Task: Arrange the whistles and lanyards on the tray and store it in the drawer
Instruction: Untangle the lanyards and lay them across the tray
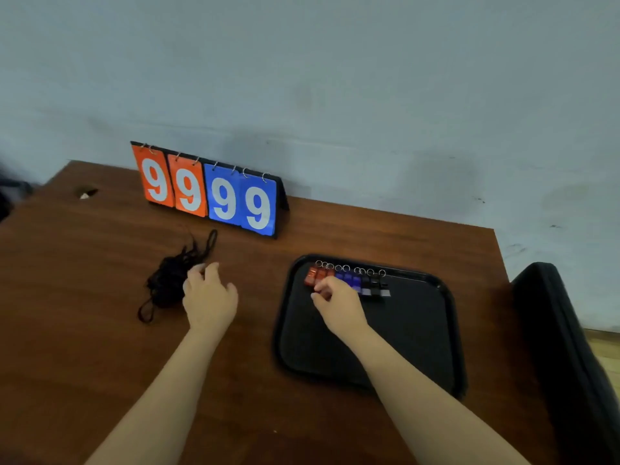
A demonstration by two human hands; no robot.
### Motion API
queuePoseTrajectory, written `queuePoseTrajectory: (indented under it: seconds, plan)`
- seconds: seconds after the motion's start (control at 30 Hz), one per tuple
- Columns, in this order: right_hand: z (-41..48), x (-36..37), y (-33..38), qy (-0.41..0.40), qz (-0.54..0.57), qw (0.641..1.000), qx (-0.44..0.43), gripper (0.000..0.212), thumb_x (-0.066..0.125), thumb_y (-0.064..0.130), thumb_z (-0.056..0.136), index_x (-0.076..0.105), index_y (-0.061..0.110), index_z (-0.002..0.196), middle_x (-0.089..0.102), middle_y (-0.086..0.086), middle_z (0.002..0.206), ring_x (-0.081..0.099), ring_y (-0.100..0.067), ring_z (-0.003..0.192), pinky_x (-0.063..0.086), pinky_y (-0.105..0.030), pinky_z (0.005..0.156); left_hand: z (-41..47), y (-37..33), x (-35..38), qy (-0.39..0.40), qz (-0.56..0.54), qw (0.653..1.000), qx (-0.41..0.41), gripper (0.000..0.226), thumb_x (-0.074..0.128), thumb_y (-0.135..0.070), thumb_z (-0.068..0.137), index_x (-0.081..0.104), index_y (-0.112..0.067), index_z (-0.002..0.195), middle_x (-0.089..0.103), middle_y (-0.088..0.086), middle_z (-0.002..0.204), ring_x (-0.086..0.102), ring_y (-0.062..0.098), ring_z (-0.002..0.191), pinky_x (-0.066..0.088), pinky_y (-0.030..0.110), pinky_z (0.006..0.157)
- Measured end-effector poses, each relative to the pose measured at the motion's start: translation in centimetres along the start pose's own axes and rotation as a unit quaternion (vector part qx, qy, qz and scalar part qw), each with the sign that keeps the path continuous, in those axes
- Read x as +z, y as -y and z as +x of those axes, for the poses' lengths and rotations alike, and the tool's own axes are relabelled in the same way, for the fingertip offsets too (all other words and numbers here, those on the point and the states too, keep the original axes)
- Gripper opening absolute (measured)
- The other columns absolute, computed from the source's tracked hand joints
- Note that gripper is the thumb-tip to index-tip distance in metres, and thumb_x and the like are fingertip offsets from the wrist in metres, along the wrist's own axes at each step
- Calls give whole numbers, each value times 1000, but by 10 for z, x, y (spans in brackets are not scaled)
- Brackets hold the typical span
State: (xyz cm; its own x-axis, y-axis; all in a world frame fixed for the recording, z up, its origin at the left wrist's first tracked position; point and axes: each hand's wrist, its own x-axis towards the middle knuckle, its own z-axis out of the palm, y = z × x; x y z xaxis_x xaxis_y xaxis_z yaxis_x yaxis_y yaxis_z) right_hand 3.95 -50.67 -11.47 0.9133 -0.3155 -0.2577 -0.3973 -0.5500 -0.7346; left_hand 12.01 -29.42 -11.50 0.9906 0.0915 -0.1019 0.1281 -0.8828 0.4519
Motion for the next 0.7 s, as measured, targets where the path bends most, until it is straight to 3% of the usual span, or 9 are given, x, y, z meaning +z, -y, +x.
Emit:
queuePoseTrajectory:
  seconds: [0.03,0.1,0.13,0.2,0.3,0.43,0.53,0.6,0.7]
  plan:
    - [-2,11,8,11,-1,1000,-12,12,62,22,93,63,18,104,63,4,96,57,-8,85,40,-14,66,0,17,-7,4,72,997,-3,67,57,-32,91,28,-19,149,13,15,157,17,39,142,27,56,109]
    - [-8,34,25,36,-6,999,-34,9,61,22,93,63,19,102,63,4,99,58,-10,88,41,-17,70,3,53,-17,94,190,977,-8,84,52,-51,90,3,-27,154,-12,10,161,-9,37,147,9,61,113]
    - [-11,45,34,50,-12,998,-46,9,60,22,94,63,20,102,62,4,101,57,-9,89,42,-16,71,4,68,-20,154,214,965,-10,85,48,-57,90,-1,-29,154,-16,7,161,-12,36,147,6,62,113]
    - [-18,66,49,74,-26,994,-72,10,58,23,95,63,20,103,61,5,103,57,-7,89,41,-13,67,-3,87,-23,223,202,954,-5,80,46,-59,91,5,-31,154,-7,4,162,1,33,148,14,60,115]
    - [-25,93,65,99,-43,989,-105,13,56,24,96,64,17,104,62,2,104,58,-12,90,45,-18,70,-24,98,-28,190,178,965,34,61,45,-53,94,31,-27,147,21,3,159,31,28,140,28,51,113]
    - [-20,120,84,121,-67,985,-101,12,54,25,96,62,17,102,61,0,104,57,-16,91,48,-28,77,-40,105,-41,199,128,972,5,30,46,-46,95,58,-30,117,32,-2,153,41,23,134,11,61,113]
    - [-13,133,98,111,-36,992,-57,10,55,25,97,56,19,105,61,2,93,58,-13,80,51,-31,72,-42,110,-52,114,95,989,15,13,50,-39,93,57,-29,86,43,-4,138,50,21,121,7,64,112]
    - [-6,140,105,94,12,996,-7,19,57,24,96,52,15,112,59,3,81,59,-13,71,53,-32,69,-40,113,-56,50,86,995,29,16,54,-35,91,55,-26,77,47,-3,128,50,22,118,8,64,111]
    - [8,148,112,68,101,987,103,39,61,26,93,42,9,122,60,-2,86,68,-23,82,56,-36,68,-29,115,-54,-11,67,995,67,15,61,-27,86,55,-23,73,54,0,115,53,24,112,12,62,111]
